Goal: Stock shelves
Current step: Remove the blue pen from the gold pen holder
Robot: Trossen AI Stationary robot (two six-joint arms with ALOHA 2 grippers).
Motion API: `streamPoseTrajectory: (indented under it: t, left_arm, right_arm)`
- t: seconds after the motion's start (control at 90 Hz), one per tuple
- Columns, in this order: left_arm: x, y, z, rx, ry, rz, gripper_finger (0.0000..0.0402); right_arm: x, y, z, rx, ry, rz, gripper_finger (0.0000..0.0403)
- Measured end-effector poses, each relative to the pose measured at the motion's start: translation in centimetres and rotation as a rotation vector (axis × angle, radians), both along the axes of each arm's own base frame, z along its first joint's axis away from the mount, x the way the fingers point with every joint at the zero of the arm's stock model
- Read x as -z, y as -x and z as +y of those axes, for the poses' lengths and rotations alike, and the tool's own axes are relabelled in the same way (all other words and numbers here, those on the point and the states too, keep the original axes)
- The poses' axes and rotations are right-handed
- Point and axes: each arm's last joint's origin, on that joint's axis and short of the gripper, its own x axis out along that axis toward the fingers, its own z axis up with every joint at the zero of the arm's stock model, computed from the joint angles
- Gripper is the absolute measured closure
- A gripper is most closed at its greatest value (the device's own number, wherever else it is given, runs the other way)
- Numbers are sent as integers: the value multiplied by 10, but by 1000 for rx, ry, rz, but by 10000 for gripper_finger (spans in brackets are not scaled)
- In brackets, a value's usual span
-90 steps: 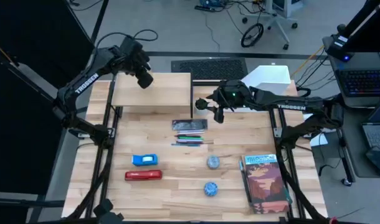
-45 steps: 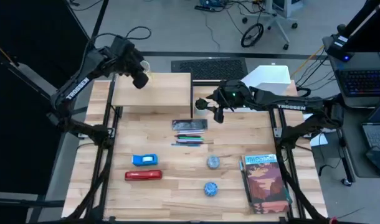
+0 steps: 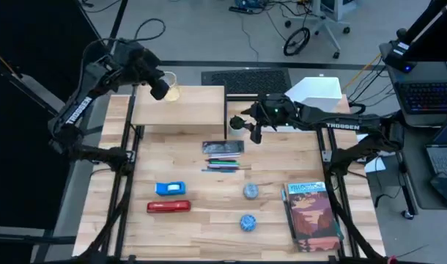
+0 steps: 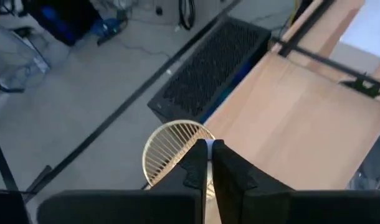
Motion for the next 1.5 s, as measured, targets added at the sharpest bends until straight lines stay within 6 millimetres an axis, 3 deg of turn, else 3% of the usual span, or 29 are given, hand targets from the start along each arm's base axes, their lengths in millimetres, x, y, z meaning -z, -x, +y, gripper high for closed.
streamPoseTrajectory:
  t: [0.444,0.722,0.9,1.211,1.5]
  left_arm:
    - [-30,14,-19,44,-77,-99,401]
    - [-43,6,-37,494,58,-371,401]
    - [-44,-15,-43,616,74,-418,401]
    - [-38,-51,-50,747,98,-417,401]
    - [-29,-55,-50,686,140,-340,401]
  right_arm:
    - [-10,-4,-1,19,-6,-113,195]
    - [-27,-14,1,35,-107,-366,195]
    - [-35,-32,11,-48,-157,-517,195]
    - [-56,-77,14,-86,-164,-477,195]
    - [-47,-80,13,-66,-181,-245,195]
